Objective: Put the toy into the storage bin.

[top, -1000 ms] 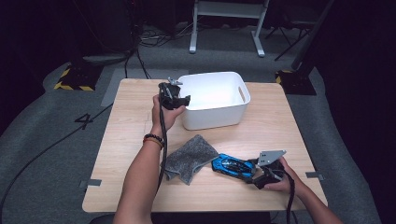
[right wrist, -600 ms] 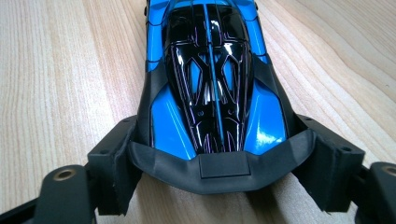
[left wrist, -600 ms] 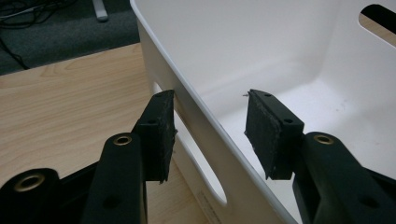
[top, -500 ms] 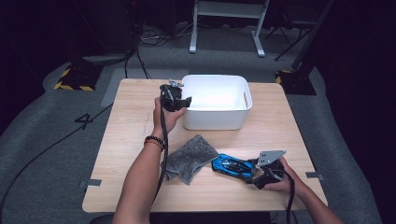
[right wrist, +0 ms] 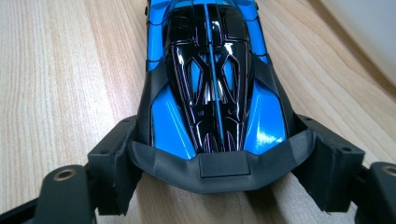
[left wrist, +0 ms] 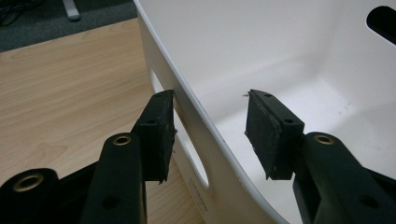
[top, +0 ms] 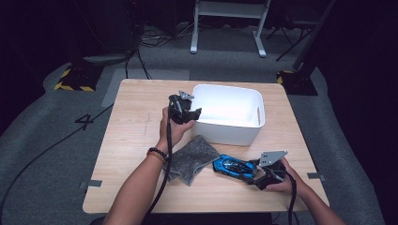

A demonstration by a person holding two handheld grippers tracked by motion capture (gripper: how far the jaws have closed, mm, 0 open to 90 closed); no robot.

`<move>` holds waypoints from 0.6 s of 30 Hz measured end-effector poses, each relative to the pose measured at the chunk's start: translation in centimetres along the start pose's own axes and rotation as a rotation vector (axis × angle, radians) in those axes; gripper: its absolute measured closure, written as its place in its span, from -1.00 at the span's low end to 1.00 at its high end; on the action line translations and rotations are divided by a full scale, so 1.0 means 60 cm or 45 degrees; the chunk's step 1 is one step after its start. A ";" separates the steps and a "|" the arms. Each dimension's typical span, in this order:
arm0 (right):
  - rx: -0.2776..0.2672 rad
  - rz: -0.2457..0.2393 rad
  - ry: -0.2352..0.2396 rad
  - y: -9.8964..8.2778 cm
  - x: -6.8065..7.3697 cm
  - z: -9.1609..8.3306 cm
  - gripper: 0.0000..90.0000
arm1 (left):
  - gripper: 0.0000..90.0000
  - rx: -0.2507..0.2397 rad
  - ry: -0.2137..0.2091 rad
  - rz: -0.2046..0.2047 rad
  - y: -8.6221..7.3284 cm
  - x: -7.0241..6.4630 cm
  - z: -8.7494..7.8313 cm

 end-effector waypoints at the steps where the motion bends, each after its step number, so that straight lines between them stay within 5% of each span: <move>1: -0.005 -0.001 0.002 0.000 0.000 0.000 -0.47 | 0.18 -0.003 0.007 -0.002 -0.003 -0.004 -0.003; 18: -0.053 0.012 -0.020 0.002 0.003 0.006 -0.54 | 0.12 -0.030 0.032 -0.041 -0.039 -0.058 -0.048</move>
Point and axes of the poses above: each handheld gripper's, and its own axes: z roughly forward along the jaws, y roughly out of its top, x roughly to its left, the point moved 9 cm from there along z, roughly forward along the jaws, and after that the axes turned 5 degrees about y, right-handed, at the moved point
